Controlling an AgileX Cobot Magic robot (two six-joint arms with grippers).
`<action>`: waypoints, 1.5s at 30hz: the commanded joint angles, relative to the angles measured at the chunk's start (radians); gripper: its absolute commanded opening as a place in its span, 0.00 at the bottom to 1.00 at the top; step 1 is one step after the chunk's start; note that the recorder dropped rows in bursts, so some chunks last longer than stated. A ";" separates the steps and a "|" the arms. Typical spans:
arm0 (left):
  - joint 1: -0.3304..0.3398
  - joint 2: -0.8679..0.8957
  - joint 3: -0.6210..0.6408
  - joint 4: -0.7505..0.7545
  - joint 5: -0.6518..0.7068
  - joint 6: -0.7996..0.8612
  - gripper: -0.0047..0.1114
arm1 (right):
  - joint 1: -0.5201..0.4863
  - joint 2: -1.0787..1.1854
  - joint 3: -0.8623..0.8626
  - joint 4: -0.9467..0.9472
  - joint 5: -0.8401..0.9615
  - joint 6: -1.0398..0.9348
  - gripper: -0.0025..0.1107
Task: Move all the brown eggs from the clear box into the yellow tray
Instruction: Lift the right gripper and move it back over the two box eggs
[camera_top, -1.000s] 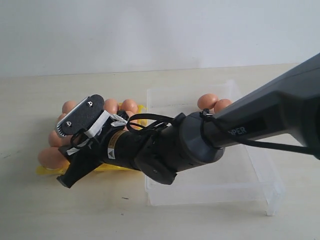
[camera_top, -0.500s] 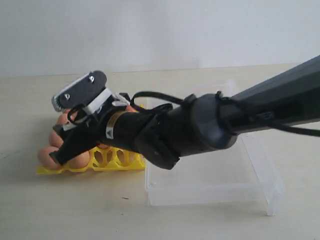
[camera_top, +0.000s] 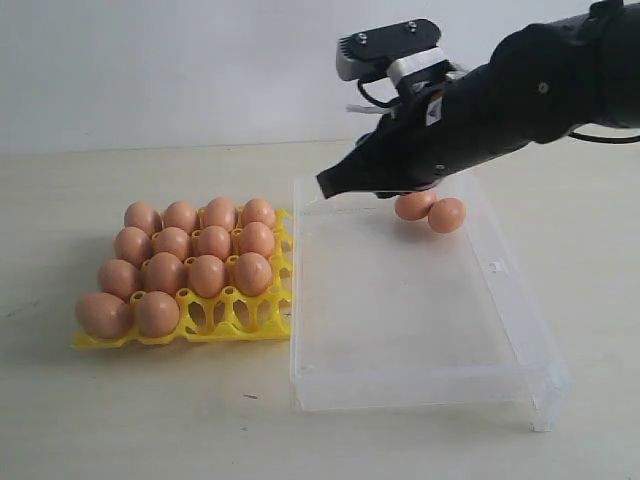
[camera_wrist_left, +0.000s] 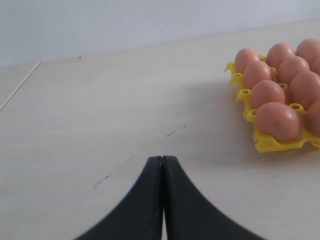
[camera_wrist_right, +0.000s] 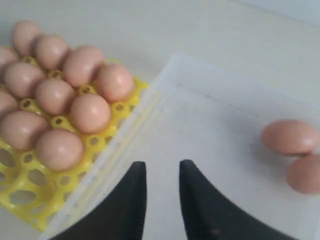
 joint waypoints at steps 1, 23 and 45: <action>-0.006 0.001 -0.004 -0.002 -0.009 -0.005 0.04 | -0.092 0.032 -0.084 0.027 0.174 0.019 0.45; -0.006 0.001 -0.004 -0.002 -0.009 -0.005 0.04 | -0.178 0.376 -0.483 0.033 0.357 0.197 0.51; -0.006 0.001 -0.004 -0.002 -0.009 -0.005 0.04 | -0.291 0.497 -0.497 0.053 0.272 0.263 0.51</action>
